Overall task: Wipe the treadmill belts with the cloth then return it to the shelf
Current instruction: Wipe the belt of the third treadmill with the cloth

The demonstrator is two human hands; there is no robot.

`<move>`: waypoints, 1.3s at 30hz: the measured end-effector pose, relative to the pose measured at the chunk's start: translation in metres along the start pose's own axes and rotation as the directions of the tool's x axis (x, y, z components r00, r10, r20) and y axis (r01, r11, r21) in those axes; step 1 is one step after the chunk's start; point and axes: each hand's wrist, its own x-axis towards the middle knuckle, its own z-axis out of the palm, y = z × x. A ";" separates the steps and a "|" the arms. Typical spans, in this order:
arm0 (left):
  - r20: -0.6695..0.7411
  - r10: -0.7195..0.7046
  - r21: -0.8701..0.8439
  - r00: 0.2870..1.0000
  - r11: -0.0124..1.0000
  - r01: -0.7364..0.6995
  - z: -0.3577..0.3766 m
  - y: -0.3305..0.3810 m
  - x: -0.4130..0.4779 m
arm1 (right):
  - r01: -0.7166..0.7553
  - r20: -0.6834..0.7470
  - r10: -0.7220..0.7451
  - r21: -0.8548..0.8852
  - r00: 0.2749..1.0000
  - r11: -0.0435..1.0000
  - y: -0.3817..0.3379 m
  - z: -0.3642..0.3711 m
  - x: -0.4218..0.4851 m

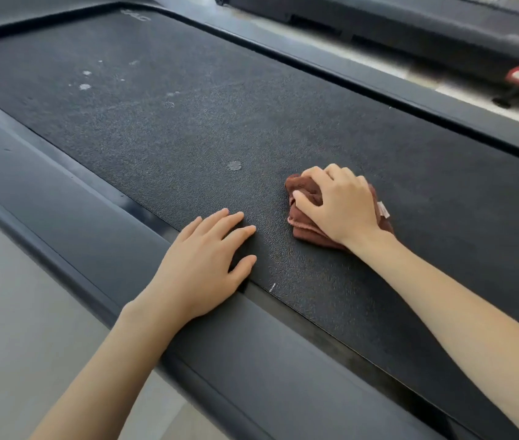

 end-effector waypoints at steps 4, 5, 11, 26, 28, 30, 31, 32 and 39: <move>0.046 0.032 0.060 0.998 0.998 -0.035 0.004 0.006 0.026 | 0.166 0.085 -0.168 0.033 0.982 0.986 0.036 -0.027 -0.041; 0.043 0.032 0.068 0.999 0.997 -0.035 0.006 0.003 0.030 | 0.172 0.092 -0.175 0.036 0.980 0.984 0.054 -0.035 -0.052; 0.010 0.015 -0.001 1.000 1.000 -0.015 0.011 -0.003 0.031 | -0.134 -0.053 0.134 -0.004 0.990 0.991 0.148 -0.047 -0.062; -0.005 -0.012 -0.059 1.000 0.998 0.011 -0.002 0.002 0.030 | 0.079 -0.031 -0.079 0.017 0.996 0.997 0.029 0.025 0.054; -0.030 -0.041 -0.045 0.999 0.998 0.040 -0.004 0.004 0.029 | 0.232 -0.023 -0.231 0.089 0.973 0.969 0.045 0.007 0.015; -0.044 -0.057 -0.039 0.997 0.998 0.056 -0.005 0.007 0.028 | 0.321 -0.021 -0.322 0.144 0.947 0.936 0.072 -0.010 -0.021; -0.048 -0.063 -0.037 0.997 0.997 0.061 -0.005 0.008 0.028 | 0.328 -0.026 -0.328 0.150 0.944 0.933 0.089 -0.016 -0.030; -0.053 -0.068 -0.037 0.996 0.997 0.066 -0.005 0.008 0.028 | 0.303 -0.032 -0.301 0.140 0.953 0.943 0.105 -0.019 -0.032; -0.044 -0.069 -0.069 0.997 0.995 0.066 -0.001 0.007 0.029 | -0.133 -0.099 0.132 -0.008 0.986 0.991 0.096 0.018 0.075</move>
